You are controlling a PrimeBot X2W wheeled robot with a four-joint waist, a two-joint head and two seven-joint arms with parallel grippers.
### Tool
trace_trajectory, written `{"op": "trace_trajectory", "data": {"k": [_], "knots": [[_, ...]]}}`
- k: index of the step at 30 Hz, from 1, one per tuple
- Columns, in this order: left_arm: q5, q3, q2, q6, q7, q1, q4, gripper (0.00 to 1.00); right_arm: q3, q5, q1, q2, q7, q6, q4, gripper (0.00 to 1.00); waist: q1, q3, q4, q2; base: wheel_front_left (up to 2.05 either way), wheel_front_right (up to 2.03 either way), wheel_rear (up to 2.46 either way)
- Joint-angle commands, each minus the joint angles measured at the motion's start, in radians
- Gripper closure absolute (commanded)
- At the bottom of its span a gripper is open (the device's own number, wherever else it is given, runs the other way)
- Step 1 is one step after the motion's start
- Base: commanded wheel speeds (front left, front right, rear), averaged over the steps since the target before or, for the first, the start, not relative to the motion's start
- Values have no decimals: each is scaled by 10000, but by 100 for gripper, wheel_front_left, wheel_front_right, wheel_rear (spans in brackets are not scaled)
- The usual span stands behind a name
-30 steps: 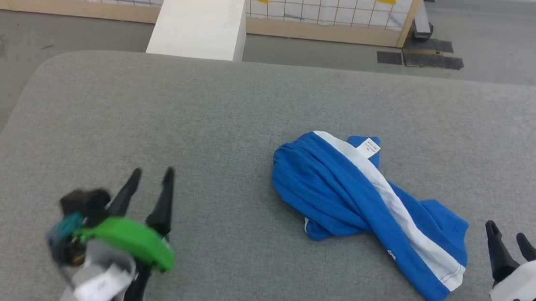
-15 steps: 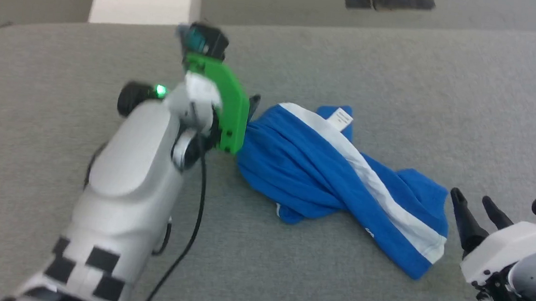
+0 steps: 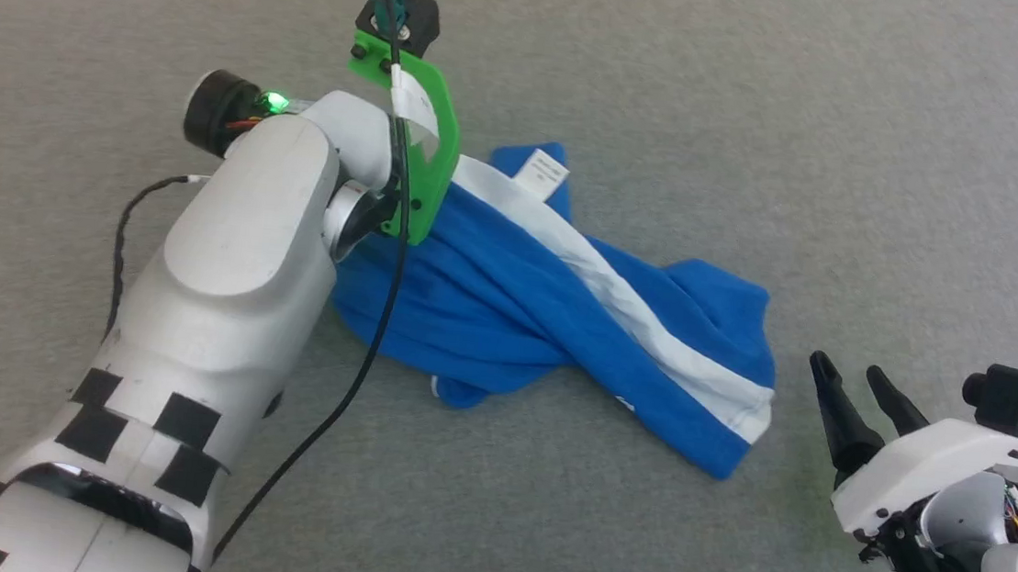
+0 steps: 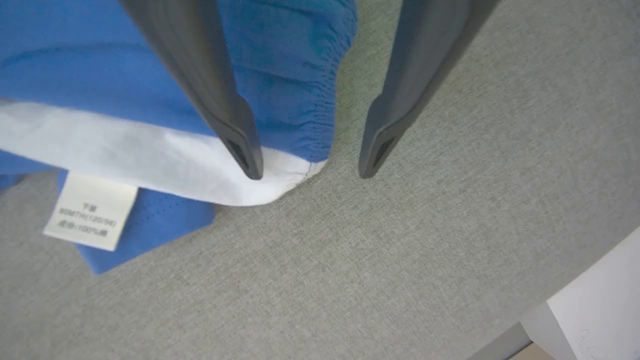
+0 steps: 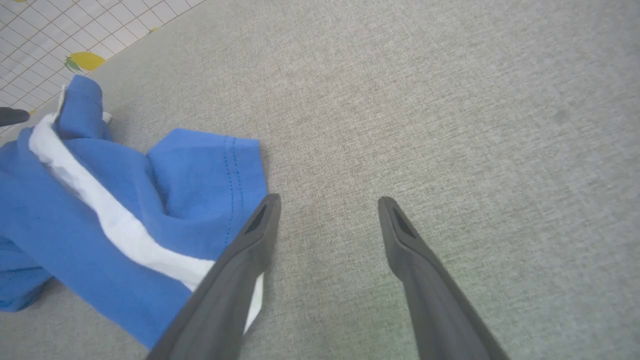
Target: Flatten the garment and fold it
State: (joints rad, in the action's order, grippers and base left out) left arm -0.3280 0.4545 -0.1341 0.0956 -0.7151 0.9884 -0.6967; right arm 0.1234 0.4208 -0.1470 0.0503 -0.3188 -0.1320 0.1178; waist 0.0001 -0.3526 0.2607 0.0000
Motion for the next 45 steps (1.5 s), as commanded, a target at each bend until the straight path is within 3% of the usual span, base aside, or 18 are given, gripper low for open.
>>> {"op": "trace_trajectory", "data": {"k": [1, 8, 9, 10, 11, 18, 26, 33, 45], "knots": [[204, 111, -146, 9, -85, 204, -139, 0, -58, 65, -193, -1, 111, 13, 62, 0, -1, -492, 534, 0, 0, 0, 0], [391, 512, -291, 0, -909, 159, -837, 0, -117, 130, -226, -1, 323, 13, 294, 0, -1, -579, 655, 0, 0, 0, 0], [342, 532, -267, 7, -1084, 134, -893, 5, -101, 128, -228, -1, 341, 13, 317, 0, -1, -592, 637, 0, 0, 0, 0], [290, 524, -243, 9, -1169, 119, -903, 67, -86, 127, -231, -1, 356, 13, 330, 0, -1, -601, 615, 0, 0, 0, 0], [232, 507, -221, 4, -1222, 106, -890, 100, -72, 125, -238, -1, 375, 13, 346, 0, -1, -603, 582, 0, 0, 0, 0], [-552, -99, -5, -15, -618, 33, -454, 100, 41, -32, -299, -1, 363, 13, 422, 0, -1, -356, 160, 0, 0, 0, 0], [-1833, -1372, 106, -197, 488, -212, 282, 100, 292, -413, -258, -1, -30, 13, 156, 0, -1, 219, -790, 0, 0, 0, 0], [-2238, -1496, 9, -72, 456, -635, 1001, 100, 179, -754, -146, -1, -699, 13, -577, 0, -1, 282, -1286, 0, 0, 0, 0], [-2404, -1566, -210, -276, 370, -1136, 2006, 100, -1108, -2012, 367, -1, -3893, 13, -2470, 0, -1, 23, -1307, 0, 0, 0, 0]]}}
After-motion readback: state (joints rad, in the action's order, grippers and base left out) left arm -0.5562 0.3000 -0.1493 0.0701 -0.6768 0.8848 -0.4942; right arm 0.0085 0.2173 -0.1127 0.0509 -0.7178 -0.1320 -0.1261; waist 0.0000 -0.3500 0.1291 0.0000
